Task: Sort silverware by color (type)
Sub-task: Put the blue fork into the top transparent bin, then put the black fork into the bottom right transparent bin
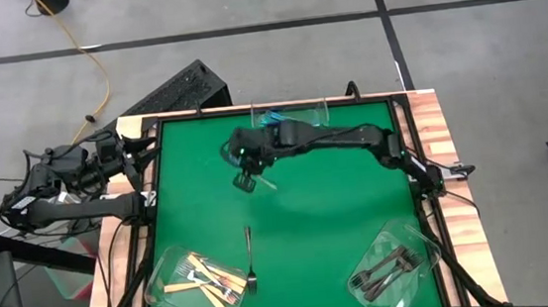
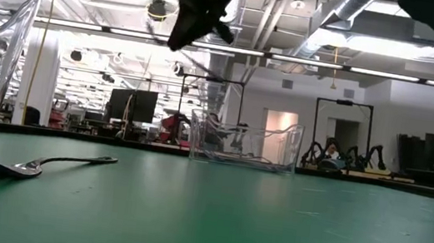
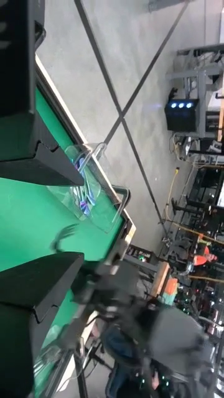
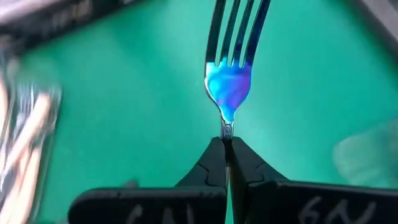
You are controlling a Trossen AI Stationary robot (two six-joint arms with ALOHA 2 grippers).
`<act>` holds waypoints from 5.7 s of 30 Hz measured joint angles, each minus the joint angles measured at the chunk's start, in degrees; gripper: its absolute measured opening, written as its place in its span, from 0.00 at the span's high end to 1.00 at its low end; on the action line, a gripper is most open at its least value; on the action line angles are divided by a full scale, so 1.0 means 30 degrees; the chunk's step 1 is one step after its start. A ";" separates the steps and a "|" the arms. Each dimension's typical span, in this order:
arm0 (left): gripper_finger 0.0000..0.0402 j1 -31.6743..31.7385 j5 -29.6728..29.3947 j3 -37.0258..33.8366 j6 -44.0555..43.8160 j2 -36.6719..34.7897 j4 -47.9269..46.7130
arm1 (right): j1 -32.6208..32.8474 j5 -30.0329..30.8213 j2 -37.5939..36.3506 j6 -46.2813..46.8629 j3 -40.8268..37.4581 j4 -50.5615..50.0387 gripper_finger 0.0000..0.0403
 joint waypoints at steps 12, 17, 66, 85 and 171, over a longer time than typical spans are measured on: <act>0.58 0.0000 -0.0305 0.0006 0.0544 0.0007 0.0002 | -0.1893 0.2667 -0.2232 -0.1596 0.0007 0.2726 0.98; 0.58 0.0000 -0.0375 0.0006 0.0918 0.0007 0.0000 | -0.2978 0.1862 -0.3436 -0.4336 0.0007 0.3523 0.98; 0.58 0.0000 -0.9716 0.0006 0.0799 0.0007 -0.0007 | -1.1511 -0.8252 -1.0197 -0.7768 -2.2583 2.0508 0.98; 0.58 0.0007 -1.0707 0.0006 0.1862 0.0000 -0.0022 | -0.9796 -0.3007 -1.0177 -1.0426 -2.3351 1.8565 0.98; 0.58 -0.0007 -0.0037 0.0006 0.4238 0.0315 -0.0421 | -0.5735 -0.5966 -0.4626 -1.1063 -0.1166 -0.2172 0.70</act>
